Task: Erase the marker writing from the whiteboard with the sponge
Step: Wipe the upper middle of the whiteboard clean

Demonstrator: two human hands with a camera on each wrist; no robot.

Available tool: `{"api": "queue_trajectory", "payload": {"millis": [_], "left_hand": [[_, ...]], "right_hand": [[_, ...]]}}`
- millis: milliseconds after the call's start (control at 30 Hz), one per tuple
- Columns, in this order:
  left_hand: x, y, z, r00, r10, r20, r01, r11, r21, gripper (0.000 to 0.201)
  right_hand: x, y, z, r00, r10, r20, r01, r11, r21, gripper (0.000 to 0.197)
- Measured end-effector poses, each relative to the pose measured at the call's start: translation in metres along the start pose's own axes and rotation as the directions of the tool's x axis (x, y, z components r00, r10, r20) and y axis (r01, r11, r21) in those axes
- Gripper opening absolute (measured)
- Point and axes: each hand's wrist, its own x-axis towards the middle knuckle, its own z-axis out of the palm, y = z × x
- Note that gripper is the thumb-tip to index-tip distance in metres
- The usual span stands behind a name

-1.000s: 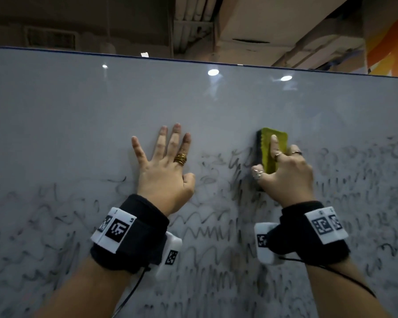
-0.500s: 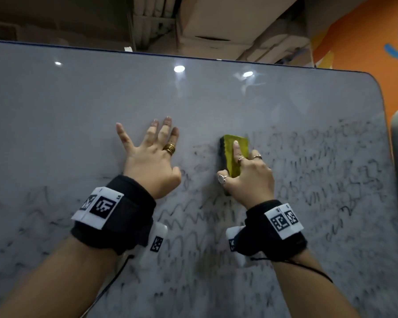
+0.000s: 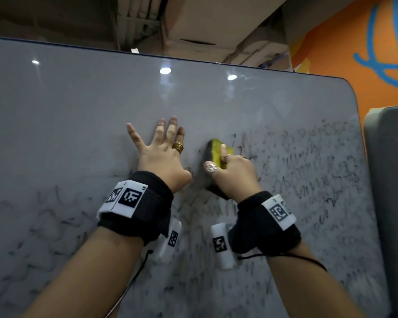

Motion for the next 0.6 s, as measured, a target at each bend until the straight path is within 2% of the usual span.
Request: {"api": "queue_trajectory", "payload": {"millis": [100,200,267,400,533,600], "left_hand": [[0.000,-0.005,0.002,0.999,0.029,-0.021,-0.028,0.999,0.046,0.084],[0.001,-0.011,0.000,0.999,0.051,-0.010,-0.050,0.997,0.062,0.086],[0.001,-0.011,-0.001,0.998,0.060,-0.003,-0.060,0.996,0.070,0.087],[0.000,-0.010,-0.001,0.998,0.067,0.000,-0.067,0.994,0.091,0.090],[0.000,-0.011,-0.001,0.998,0.065,0.012,-0.066,0.995,0.076,0.091],[0.000,-0.010,0.000,0.998,0.061,0.014,-0.062,0.995,0.083,0.092]], "right_hand": [[-0.011,-0.021,0.008,0.993,-0.110,0.032,0.110,0.994,-0.023,0.072],[-0.013,-0.018,0.003,0.992,-0.109,0.068,0.113,0.992,-0.056,0.073],[-0.005,-0.008,-0.003,0.996,-0.055,0.068,0.059,0.997,-0.056,0.070],[0.025,0.018,-0.021,0.995,0.103,-0.011,-0.103,0.994,-0.027,0.068],[0.052,0.039,-0.044,0.956,0.291,-0.040,-0.278,0.941,0.193,0.052],[0.052,0.032,-0.042,0.960,0.280,-0.010,-0.267,0.922,0.280,0.046]]}}
